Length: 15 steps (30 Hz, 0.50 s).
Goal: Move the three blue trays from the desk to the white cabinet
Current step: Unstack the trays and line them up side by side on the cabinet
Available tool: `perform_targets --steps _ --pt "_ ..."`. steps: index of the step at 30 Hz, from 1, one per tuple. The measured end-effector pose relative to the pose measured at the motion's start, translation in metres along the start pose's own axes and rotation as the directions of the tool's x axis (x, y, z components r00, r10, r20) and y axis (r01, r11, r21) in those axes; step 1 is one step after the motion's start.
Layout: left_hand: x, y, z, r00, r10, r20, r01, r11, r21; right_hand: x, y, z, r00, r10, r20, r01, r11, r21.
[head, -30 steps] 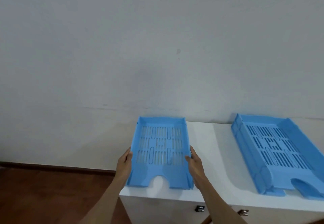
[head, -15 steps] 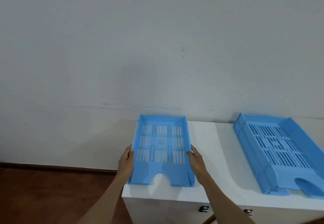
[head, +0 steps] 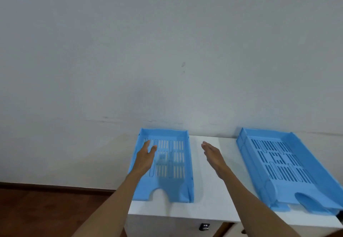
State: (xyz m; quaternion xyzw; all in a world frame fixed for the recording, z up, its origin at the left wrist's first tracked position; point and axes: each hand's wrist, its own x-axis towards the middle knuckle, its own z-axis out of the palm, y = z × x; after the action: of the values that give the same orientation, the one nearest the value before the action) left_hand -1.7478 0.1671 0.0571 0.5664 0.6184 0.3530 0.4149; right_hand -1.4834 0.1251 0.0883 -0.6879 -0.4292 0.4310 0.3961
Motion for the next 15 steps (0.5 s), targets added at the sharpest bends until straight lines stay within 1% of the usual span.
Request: perform_targets --steps 3,7,11,15 --pt "-0.004 0.022 0.032 0.998 0.017 0.053 -0.015 0.999 -0.043 -0.003 -0.006 -0.031 0.999 -0.038 -0.02 0.038 0.999 -0.022" --pt "-0.018 0.048 0.076 0.993 0.04 0.107 -0.036 0.999 -0.037 -0.01 -0.004 -0.083 0.994 -0.083 -0.069 0.079 0.995 -0.058" --pt "-0.034 0.078 0.129 0.993 0.047 0.11 -0.048 0.999 0.003 -0.015 0.008 -0.145 0.983 -0.148 -0.112 0.134 0.983 -0.123" --pt "-0.057 0.118 0.198 0.993 0.044 0.108 -0.04 0.998 -0.038 -0.019 0.028 -0.227 0.968 -0.211 -0.136 0.185 0.966 -0.182"
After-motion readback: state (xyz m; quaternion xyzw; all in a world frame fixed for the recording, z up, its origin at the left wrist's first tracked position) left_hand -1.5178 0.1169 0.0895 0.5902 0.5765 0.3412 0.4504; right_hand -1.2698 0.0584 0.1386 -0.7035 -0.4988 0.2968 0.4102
